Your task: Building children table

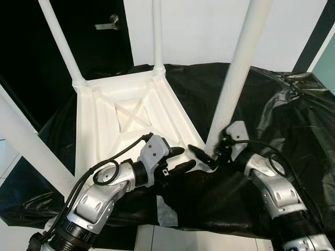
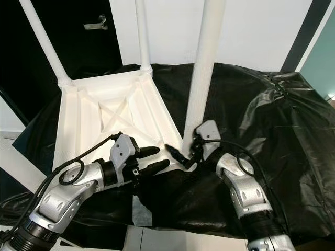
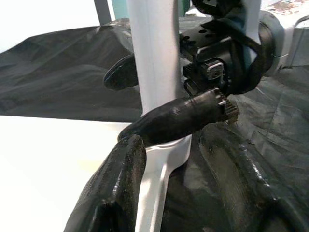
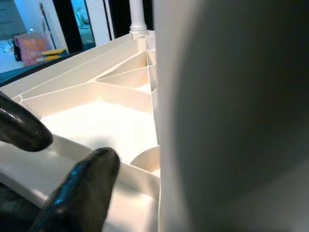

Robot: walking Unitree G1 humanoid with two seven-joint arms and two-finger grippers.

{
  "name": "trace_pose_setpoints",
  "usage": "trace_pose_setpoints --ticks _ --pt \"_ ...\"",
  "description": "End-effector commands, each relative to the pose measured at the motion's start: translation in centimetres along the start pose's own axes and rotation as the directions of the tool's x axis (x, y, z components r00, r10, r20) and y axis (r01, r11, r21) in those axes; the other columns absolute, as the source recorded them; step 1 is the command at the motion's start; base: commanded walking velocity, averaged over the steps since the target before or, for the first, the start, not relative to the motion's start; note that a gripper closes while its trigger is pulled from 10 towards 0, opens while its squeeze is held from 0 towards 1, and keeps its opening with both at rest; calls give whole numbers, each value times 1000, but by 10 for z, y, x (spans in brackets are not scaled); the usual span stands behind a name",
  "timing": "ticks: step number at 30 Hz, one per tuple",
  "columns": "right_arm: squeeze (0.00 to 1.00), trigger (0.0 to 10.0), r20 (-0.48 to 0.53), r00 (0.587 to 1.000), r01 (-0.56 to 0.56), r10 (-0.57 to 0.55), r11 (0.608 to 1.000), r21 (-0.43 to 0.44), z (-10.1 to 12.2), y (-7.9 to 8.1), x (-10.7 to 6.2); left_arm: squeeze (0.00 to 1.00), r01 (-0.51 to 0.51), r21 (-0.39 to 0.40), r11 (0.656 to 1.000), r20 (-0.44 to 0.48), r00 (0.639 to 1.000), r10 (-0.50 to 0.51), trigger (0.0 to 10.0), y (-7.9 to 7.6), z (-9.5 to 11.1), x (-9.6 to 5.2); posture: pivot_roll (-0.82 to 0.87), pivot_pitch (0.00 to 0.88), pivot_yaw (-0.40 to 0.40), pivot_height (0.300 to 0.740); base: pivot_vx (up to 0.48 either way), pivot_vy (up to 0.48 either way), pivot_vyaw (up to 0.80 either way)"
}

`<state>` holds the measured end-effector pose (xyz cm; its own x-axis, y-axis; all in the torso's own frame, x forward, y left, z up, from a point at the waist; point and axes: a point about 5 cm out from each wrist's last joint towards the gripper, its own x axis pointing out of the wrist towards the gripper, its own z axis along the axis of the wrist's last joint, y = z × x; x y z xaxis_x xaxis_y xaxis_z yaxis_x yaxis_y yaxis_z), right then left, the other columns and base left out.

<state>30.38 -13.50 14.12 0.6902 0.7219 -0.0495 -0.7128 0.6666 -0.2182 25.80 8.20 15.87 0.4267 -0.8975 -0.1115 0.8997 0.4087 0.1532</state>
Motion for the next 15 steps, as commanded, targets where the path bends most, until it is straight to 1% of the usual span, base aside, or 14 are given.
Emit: trace_pose_setpoints --ticks 1,2,3,4,5,10,14,15 --pt "0 4980 -18 999 -35 35 999 -1 -4 2 6 0 49 2 999 -6 999 -49 10000 -2 0 -3 31 0 -5 740 0 0 0" --pt "0 4980 -18 999 -35 35 999 -1 -4 2 6 0 49 2 999 -6 999 -49 10000 -2 0 -3 31 0 -5 740 0 0 0" --pt "0 3373 -18 999 -36 36 999 3 -5 2 7 0 46 1 999 -8 999 -46 10000 -2 -1 -3 37 0 -7 740 0 0 0" --pt "0 3373 -18 999 -36 36 999 3 -5 2 7 0 46 1 999 -8 999 -46 10000 -2 -1 -3 37 0 -7 740 0 0 0" --pt "0 0 -18 999 -34 35 999 12 -7 1 7 0 45 0 999 -12 999 -45 10000 -3 -3 -3 39 0 -7 740 0 0 0" --pt "0 0 -9 1000 -14 15 999 32 -9 -1 5 0 47 -2 999 -24 999 -47 10000 -5 -6 -4 33 0 -1 740 0 0 0" --pt "0 0 -4 999 43 -43 998 43 -10 0 1 0 50 2 999 -29 998 -50 10000 -4 -6 -2 26 0 4 740 0 0 0" --pt "0 0 -6 996 87 -87 995 44 -11 0 0 0 51 3 999 -30 998 -51 10000 -3 -6 -1 24 0 6 740 0 0 0"
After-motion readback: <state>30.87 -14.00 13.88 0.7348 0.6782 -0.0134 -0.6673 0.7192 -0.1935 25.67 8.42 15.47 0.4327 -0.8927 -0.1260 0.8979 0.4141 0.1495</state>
